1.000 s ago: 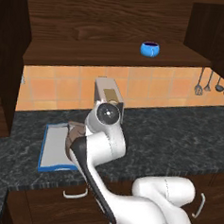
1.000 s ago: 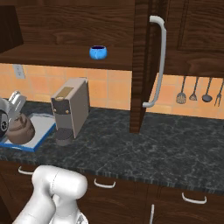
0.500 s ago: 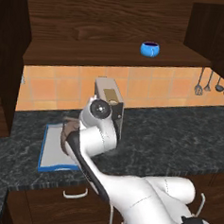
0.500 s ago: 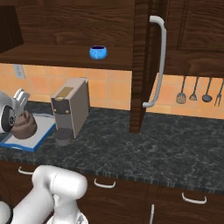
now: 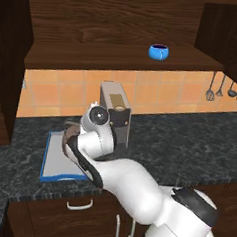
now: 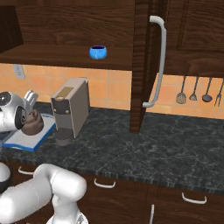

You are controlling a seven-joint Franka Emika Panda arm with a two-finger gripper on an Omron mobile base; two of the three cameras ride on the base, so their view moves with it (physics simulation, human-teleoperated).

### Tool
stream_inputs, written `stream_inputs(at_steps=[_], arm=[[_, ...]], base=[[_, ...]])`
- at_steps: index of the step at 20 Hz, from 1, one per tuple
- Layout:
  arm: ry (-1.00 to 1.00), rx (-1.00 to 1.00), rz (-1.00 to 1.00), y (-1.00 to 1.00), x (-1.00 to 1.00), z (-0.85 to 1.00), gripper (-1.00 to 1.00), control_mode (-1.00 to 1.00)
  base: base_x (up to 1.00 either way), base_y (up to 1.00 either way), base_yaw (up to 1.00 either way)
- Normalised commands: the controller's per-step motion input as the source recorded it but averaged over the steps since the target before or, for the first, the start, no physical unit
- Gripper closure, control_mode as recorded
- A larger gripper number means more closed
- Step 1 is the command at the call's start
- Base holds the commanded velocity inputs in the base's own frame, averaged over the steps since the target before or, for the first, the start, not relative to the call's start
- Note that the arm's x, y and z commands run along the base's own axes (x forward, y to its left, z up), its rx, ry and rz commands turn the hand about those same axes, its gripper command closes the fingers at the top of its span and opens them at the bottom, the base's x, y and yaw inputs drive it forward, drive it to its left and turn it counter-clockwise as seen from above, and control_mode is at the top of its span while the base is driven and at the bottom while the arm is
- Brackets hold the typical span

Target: Pick the kettle from the counter and place it on the tray. Then pick the mug from the cabinet and place it on the tray. Then close the cabinet doors.

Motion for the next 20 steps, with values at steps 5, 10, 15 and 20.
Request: stream_inputs(at_steps=[5,10,15,20], arm=[[0.00,0.01,-0.10,0.52,0.66,-0.17,1.00,-1.00],[0.00,0.00,-0.09,0.45,0.56,-0.22,1.00,-1.00],[0.00,0.00,-0.11,0.46,0.30,-0.21,1.00,-1.00],[0.00,0.00,-0.11,0.47,0.20,-0.13,1.00,-1.00]], base=[[0.00,0.00,0.00],[0.00,0.00,0.00],[0.00,0.00,0.00],[0.00,0.00,0.00]])
